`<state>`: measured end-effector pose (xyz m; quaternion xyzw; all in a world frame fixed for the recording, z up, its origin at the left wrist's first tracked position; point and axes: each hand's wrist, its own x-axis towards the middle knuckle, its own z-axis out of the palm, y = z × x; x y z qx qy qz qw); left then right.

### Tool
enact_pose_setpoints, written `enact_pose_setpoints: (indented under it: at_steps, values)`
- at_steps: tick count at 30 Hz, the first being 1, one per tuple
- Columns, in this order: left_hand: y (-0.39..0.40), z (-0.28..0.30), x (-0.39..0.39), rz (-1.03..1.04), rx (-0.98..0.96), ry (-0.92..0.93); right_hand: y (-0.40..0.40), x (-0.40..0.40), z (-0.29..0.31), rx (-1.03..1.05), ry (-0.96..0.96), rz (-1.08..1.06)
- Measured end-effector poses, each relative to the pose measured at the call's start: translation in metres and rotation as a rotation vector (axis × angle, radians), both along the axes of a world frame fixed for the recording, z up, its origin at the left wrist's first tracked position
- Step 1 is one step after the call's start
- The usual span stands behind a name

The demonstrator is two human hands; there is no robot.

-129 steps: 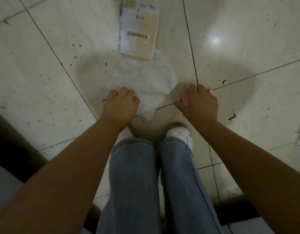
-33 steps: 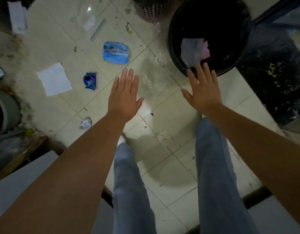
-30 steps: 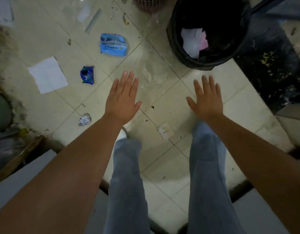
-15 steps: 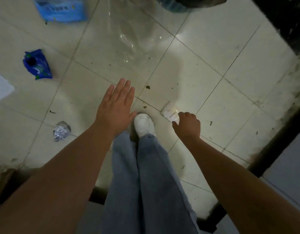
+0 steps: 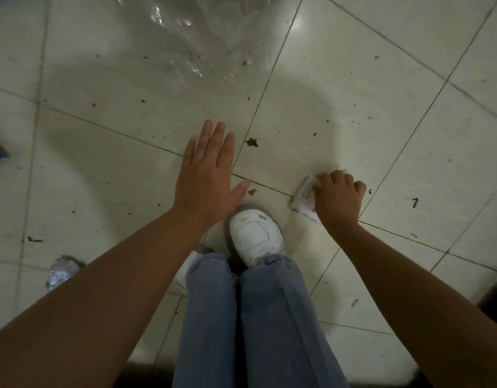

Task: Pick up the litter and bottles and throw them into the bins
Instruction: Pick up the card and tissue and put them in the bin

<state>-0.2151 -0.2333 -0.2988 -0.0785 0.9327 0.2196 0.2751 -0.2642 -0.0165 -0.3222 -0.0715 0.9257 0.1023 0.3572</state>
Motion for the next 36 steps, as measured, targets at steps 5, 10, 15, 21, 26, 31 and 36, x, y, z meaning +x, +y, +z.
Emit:
enact_pose_setpoints:
  at_steps: [5, 10, 15, 21, 26, 31, 36]
  values:
    - [-0.04, 0.005, -0.042, -0.039, -0.178, 0.068, -0.044, -0.015, 0.006, -0.147, 0.081, 0.023]
    - [-0.085, -0.003, -0.081, -0.02, -0.359, -0.037, -0.111, -0.059, 0.015, -0.34, 0.183, -0.101]
    - [-0.102, -0.019, -0.083, -0.204, -0.333, 0.116, -0.142, -0.087, 0.014, -0.386, 0.198, -0.132]
    - [-0.105, 0.051, -0.078, -0.078, -0.081, 0.239, -0.138, -0.093, 0.077, -0.417, 0.166, -0.173]
    - [-0.114, 0.163, -0.092, 0.122, -0.009, 0.368, -0.143, -0.108, 0.191, -0.517, 0.164, -0.183]
    - [-0.127, 0.263, -0.102, 0.258, -0.007, 0.379, -0.149, -0.142, 0.288, -0.546, 0.164, -0.209]
    - [-0.139, 0.365, -0.132, 0.447, 0.138, 0.404, -0.158, -0.181, 0.383, -0.585, 0.208, -0.309]
